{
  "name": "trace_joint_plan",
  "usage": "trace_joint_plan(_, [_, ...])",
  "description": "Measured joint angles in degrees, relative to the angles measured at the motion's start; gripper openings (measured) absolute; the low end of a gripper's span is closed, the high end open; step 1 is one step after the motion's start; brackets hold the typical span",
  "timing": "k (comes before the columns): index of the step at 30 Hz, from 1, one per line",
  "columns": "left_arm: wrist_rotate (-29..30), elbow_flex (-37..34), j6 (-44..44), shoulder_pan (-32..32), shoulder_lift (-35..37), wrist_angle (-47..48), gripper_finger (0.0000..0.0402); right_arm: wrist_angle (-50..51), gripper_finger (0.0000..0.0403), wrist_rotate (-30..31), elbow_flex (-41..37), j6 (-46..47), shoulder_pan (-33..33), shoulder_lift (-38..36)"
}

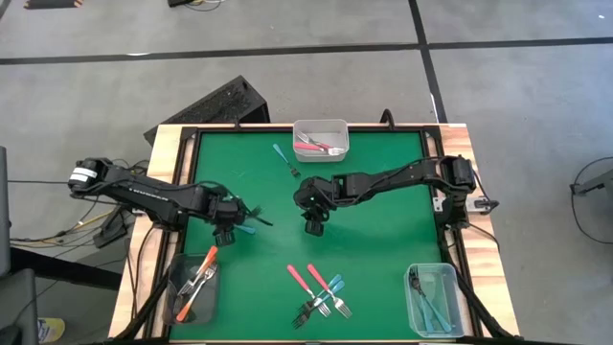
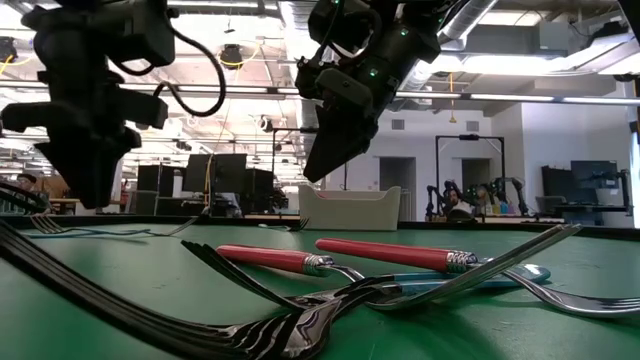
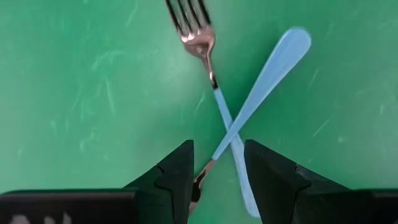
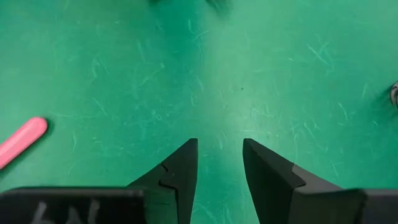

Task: Sort silverware by color (type)
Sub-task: Put the blue fork into the transparent bin

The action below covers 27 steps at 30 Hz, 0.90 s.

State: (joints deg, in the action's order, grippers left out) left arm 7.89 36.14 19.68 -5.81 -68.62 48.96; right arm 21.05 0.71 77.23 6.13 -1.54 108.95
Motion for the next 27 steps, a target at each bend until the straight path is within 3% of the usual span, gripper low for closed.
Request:
trace_joint_plan(9, [0.48, -0.86, 1.95, 1.73, -1.94, -0.41, 0.0129, -0.43, 0.0148, 0.02, 0.0, -0.15, -0.11, 0.0])
trace_joint_plan(20, [-0.38, -0.83, 2.86, 2.15, -12.11, -1.5, 0.0125, 3.83, 0.0148, 1.24, -0.02, -0.11, 0.76, 0.0])
trace_joint_plan(23, [-0.79, -0.68, 2.53, 2.11, -13.35, -1.61, 0.0102, 4.42, 0.0148, 2.62, -0.02, -0.11, 0.8, 0.0])
trace_joint_plan(27, [-1.13, -0.91, 2.71, 2.1, -12.59, -2.42, 0.0042, 4.41, 0.0148, 2.79, -0.02, 0.71, 0.83, 0.0])
